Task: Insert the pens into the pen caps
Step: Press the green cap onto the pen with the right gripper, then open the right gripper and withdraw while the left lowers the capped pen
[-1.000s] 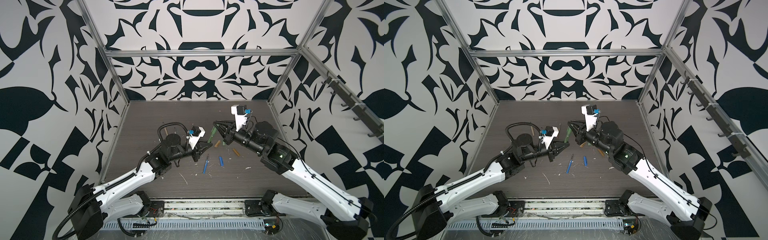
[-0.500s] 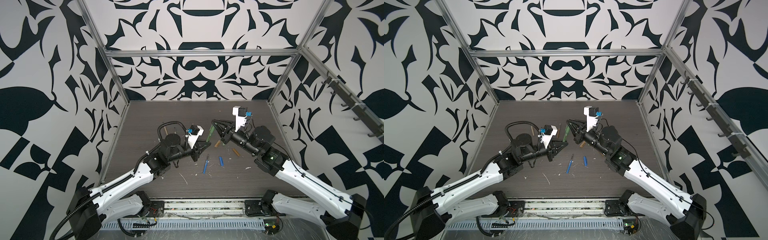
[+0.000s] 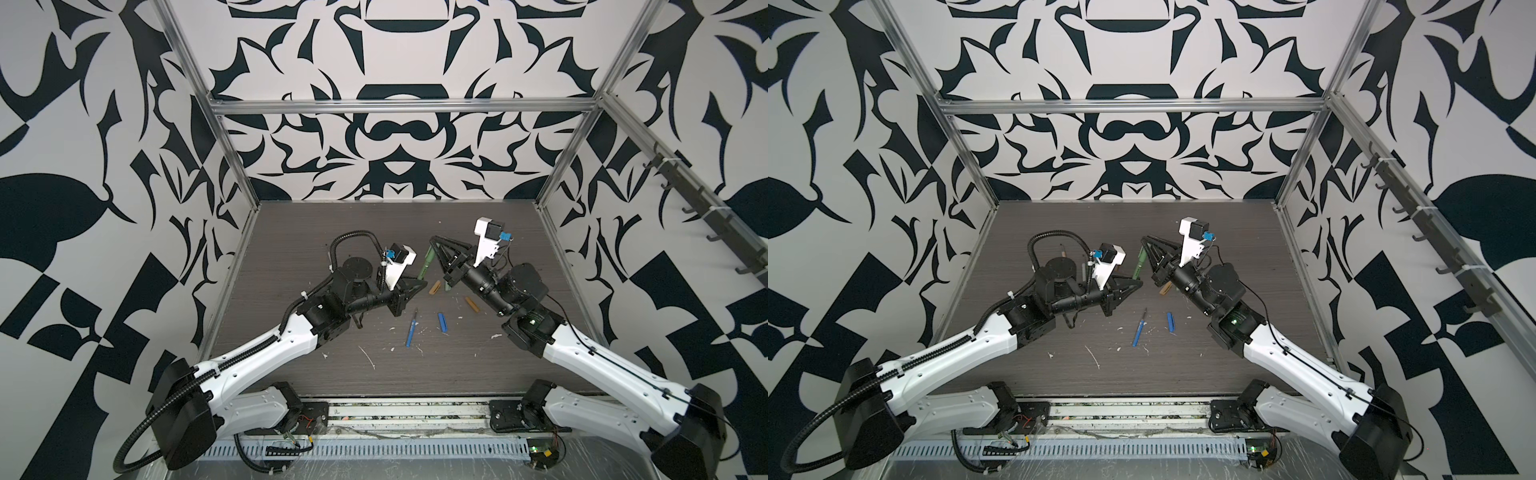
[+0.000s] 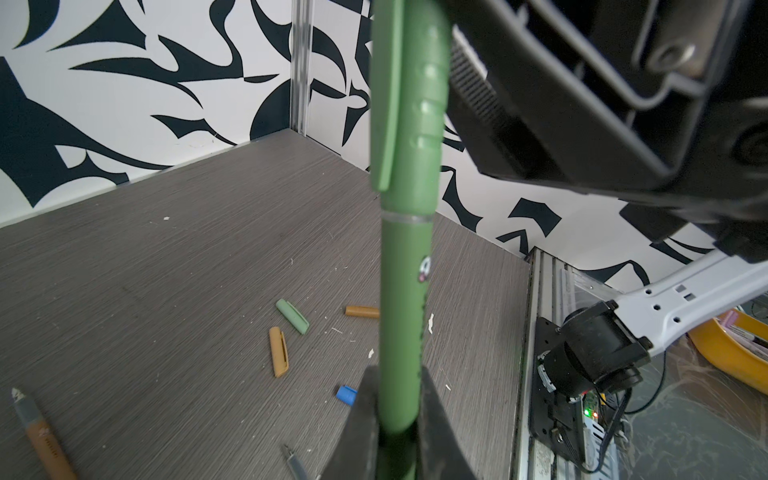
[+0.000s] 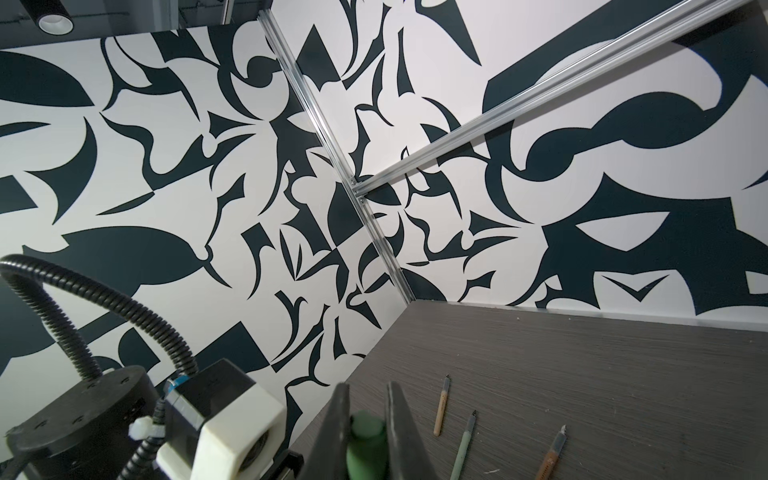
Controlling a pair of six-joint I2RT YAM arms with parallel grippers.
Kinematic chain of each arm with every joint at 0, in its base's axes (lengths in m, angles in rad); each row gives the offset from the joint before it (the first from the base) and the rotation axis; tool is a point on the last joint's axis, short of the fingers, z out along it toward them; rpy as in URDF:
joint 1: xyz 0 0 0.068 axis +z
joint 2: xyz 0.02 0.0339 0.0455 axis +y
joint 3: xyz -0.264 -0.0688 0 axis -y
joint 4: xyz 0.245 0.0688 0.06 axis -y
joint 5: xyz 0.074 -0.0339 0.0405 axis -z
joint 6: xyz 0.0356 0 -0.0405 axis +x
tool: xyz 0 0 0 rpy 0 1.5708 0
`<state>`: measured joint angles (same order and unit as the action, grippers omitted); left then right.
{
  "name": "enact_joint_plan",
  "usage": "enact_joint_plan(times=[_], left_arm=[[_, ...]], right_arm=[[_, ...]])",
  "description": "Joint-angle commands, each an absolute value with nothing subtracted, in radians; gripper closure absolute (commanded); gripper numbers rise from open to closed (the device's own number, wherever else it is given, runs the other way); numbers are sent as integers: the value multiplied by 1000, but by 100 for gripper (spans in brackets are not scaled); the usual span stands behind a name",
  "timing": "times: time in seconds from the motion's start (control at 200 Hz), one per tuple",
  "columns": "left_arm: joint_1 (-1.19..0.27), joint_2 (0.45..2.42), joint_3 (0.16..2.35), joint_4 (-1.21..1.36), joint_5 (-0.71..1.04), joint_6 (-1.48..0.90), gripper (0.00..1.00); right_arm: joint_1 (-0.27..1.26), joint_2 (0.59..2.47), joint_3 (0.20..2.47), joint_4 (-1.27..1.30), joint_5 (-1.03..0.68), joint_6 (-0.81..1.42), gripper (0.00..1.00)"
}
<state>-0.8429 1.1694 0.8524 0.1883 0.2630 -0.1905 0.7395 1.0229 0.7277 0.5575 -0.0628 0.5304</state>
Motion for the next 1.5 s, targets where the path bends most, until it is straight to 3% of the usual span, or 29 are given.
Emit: enact_joint_plan(times=[0.0, 0.48, 0.665, 0.835, 0.945, 1.125, 1.27, 1.495], left_arm=[[-794, 1134, 1019, 622, 201, -237, 100], [-742, 1161, 1038, 546, 311, -240, 100], [-744, 1138, 858, 458, 365, -227, 100], [-744, 1101, 733, 415, 436, -317, 100], [-744, 1061, 700, 315, 309, -311, 100], [-745, 1115, 741, 192, 119, -339, 100], [-744, 1318, 923, -41, 2, -356, 100], [-743, 1674, 1195, -239, -89, -378, 100]], right_arm=[[791, 1095, 598, 245, -294, 552, 100], [793, 1072, 616, 192, -238, 551, 100], [792, 1007, 884, 62, -114, 478, 65], [793, 938, 1176, -214, -53, 288, 59], [792, 843, 1127, -228, -2, 286, 58], [791, 750, 854, -237, 176, 378, 60], [790, 753, 713, -355, 402, 530, 61], [788, 686, 617, -516, 535, 685, 59]])
